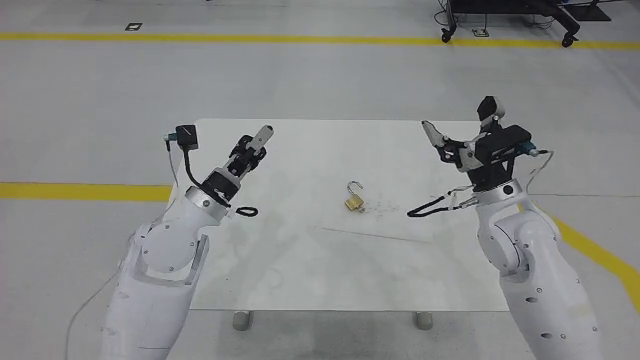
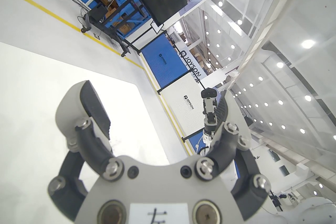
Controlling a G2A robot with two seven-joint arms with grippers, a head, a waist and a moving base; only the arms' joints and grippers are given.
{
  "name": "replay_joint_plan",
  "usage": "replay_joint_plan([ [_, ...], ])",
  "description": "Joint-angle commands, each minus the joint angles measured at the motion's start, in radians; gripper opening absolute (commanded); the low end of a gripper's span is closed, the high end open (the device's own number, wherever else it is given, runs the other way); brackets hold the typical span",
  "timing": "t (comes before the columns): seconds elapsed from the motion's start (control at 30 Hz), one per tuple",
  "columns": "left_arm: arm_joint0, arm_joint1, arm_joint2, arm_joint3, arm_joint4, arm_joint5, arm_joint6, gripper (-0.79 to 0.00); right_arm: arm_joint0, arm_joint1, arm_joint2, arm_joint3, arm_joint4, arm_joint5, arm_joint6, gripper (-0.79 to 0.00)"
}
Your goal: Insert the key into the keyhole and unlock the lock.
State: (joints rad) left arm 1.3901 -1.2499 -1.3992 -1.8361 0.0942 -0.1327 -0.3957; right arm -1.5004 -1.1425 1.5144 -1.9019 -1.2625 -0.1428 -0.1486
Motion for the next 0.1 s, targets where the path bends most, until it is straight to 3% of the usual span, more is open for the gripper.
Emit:
replay_joint_plan([
  [0.0,0.000,0.000,0.000,0.000,0.000,0.000,0.000,0.000,0.000,0.000,0.000,0.000,0.000,0.000,0.000,-0.001],
  [0.07,0.003,0.001,-0.002,0.000,0.013,0.001,0.004,0.000,-0.002,0.000,0.001,0.001,-0.001,0.001,0.002,-0.001],
])
